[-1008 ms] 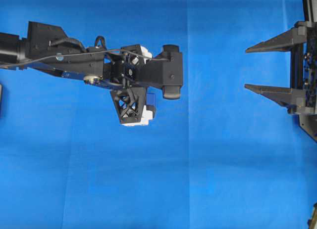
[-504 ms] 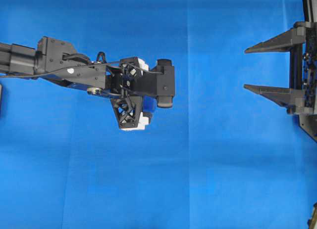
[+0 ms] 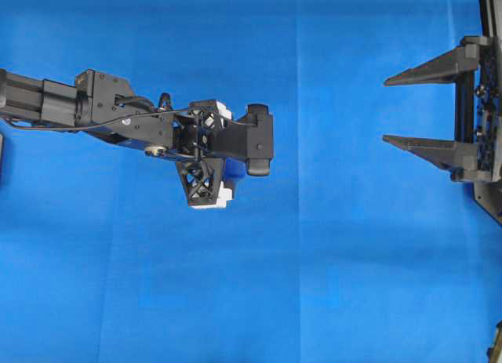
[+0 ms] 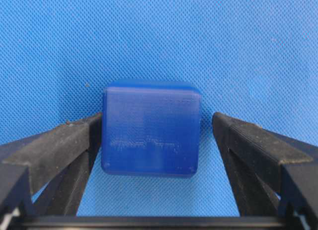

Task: Handover the blue block to the right arm after grasping it with the left arm, then place it in the designated position.
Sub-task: 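Lower the left gripper over the blue cube, fingers straddling it, then close the left gripper on the blue cube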

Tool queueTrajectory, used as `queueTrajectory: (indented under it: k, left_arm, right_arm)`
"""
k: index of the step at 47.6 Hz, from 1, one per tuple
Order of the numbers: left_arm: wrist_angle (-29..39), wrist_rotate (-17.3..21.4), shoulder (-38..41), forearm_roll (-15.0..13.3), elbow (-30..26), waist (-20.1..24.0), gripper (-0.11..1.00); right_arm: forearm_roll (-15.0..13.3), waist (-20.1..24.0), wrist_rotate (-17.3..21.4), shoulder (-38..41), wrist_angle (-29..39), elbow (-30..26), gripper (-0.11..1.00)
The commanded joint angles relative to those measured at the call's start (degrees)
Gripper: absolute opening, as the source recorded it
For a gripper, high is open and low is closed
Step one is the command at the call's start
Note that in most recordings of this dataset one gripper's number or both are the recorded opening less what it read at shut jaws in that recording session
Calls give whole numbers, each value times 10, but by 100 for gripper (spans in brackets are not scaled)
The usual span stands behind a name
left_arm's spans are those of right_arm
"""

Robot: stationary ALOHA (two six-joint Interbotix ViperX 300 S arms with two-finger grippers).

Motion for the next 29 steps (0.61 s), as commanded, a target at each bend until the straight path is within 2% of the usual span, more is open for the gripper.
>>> queueTrajectory:
  k: [1, 21, 25, 29]
  left_arm:
    - [-9, 1, -11, 1, -4, 1, 91]
    - [-9, 1, -10, 1, -8, 7, 88]
    - [-7, 3, -10, 1, -11, 11, 76]
    - [-6, 11, -10, 1, -11, 14, 53]
  right_arm:
    - [0, -2, 0, 3, -5, -11, 95]
    - [0, -2, 0, 4, -6, -11, 95]
    - [0, -2, 0, 5, -6, -11, 95]
    - [-1, -2, 0, 5, -6, -11, 95]
